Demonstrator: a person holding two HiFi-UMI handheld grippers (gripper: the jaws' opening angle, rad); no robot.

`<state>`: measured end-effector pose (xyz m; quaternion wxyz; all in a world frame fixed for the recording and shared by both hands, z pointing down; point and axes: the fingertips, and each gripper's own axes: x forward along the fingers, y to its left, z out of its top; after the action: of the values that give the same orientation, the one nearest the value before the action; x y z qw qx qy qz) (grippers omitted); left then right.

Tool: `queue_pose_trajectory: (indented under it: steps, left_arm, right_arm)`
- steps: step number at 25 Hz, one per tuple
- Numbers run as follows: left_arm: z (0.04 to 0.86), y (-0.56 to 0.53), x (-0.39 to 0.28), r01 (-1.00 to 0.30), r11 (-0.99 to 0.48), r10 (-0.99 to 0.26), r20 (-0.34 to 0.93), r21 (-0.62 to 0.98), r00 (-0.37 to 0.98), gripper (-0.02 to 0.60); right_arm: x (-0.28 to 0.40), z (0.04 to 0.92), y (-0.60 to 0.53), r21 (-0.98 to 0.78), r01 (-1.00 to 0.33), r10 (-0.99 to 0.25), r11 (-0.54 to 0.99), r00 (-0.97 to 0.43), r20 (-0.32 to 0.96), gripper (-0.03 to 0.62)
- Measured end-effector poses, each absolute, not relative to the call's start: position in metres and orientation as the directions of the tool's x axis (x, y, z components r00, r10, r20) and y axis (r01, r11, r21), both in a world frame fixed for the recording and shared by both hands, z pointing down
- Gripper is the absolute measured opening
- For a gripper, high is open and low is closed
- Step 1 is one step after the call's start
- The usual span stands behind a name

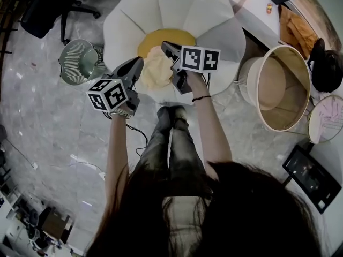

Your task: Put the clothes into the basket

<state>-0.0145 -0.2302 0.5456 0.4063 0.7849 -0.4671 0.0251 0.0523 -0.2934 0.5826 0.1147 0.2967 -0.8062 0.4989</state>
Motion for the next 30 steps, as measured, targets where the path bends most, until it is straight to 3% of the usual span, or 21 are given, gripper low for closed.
queue_pose_trajectory:
  steps: [30]
  left_arm:
    - [0.729,-0.227,-0.014,-0.672,-0.156,-0.549,0.502,0.724,0.668,0.011]
  right_arm:
    - [0.058,0.784,-0.282,-0.736,-0.671,-0.334,0.091,-0.717,0.612,0.011]
